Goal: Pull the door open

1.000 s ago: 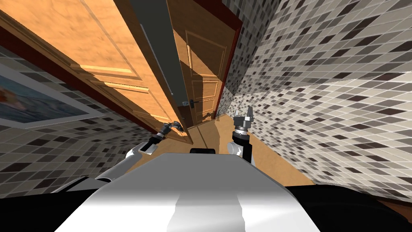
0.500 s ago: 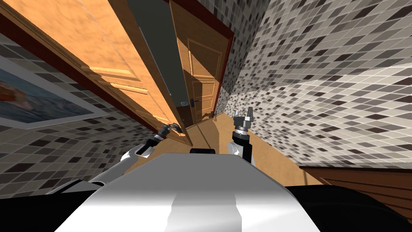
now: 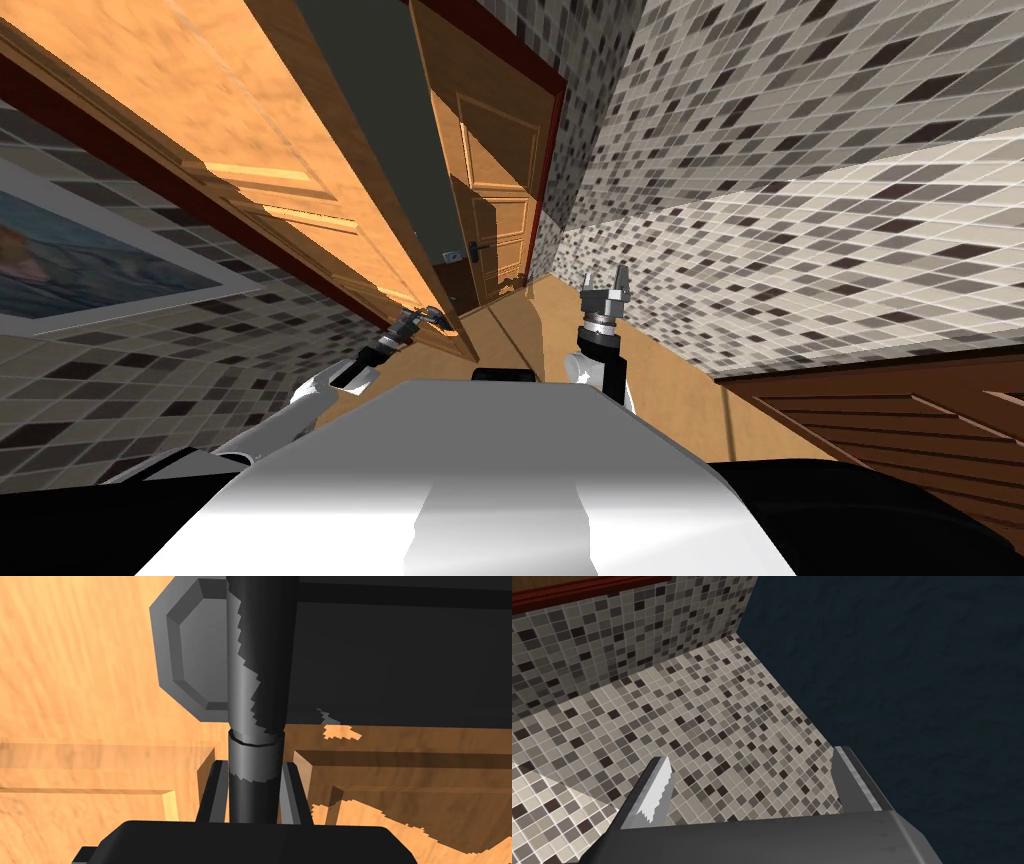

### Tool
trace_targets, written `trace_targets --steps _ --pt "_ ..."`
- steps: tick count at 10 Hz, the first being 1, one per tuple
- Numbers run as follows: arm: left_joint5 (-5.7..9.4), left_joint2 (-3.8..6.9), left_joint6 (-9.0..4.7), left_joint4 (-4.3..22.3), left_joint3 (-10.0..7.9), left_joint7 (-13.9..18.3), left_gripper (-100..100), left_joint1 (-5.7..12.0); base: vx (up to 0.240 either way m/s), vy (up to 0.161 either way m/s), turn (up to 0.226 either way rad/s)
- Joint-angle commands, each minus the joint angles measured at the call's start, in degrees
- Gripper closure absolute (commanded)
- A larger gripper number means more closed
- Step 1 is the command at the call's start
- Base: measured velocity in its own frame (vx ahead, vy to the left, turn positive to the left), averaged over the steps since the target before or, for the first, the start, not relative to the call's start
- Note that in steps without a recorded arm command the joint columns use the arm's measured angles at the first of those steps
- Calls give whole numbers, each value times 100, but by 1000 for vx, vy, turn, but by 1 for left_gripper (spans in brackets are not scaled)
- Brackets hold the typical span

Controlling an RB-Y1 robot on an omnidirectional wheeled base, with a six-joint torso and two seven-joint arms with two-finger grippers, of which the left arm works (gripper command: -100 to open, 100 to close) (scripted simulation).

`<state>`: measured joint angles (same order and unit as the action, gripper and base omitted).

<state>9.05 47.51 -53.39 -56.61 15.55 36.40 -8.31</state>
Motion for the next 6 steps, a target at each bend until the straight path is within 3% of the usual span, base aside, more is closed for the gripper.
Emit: trace_targets --steps 1,6 --pt "-13 6 -120 24 56 18 100 -63 -158 99 -125" --pt "-4 129 -510 199 143 114 100 -141 -192 118 -162"
